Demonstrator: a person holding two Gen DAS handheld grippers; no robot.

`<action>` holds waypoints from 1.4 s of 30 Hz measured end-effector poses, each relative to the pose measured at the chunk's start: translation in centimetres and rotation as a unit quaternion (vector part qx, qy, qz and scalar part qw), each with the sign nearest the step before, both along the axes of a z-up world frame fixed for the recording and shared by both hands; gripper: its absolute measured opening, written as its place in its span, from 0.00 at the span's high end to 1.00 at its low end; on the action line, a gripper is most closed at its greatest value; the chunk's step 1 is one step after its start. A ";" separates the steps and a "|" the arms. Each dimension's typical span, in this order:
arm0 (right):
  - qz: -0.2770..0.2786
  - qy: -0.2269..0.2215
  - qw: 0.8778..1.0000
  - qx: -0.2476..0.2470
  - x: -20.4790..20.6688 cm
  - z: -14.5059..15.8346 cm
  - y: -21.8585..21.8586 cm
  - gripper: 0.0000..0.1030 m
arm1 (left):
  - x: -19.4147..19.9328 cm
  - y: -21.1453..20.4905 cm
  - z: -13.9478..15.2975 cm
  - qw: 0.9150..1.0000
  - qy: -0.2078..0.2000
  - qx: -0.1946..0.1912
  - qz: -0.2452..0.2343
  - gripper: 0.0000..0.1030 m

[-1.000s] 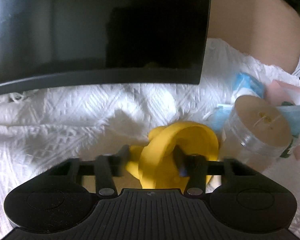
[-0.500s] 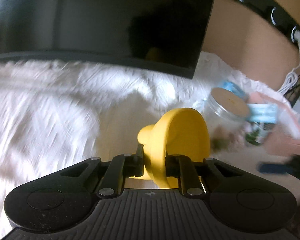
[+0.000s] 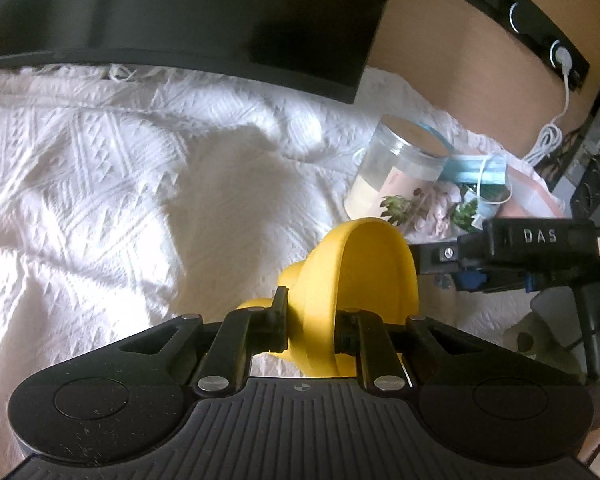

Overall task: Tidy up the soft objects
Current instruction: 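Grasp the beige oval case with the right tool while the left tool holds the funnel, then drop the yellow funnel and beige case into the pink box with both tools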

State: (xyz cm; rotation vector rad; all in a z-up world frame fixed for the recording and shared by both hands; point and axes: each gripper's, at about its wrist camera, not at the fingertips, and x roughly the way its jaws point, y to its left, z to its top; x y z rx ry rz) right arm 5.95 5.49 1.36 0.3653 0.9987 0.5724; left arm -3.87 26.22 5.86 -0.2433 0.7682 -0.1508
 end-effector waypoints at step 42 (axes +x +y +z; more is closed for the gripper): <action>-0.089 -0.074 0.985 -0.126 -11.7 13.5 -23.2 0.61 | 0.5 -21.9 7.9 0.979 -0.063 -0.021 -0.193 0.84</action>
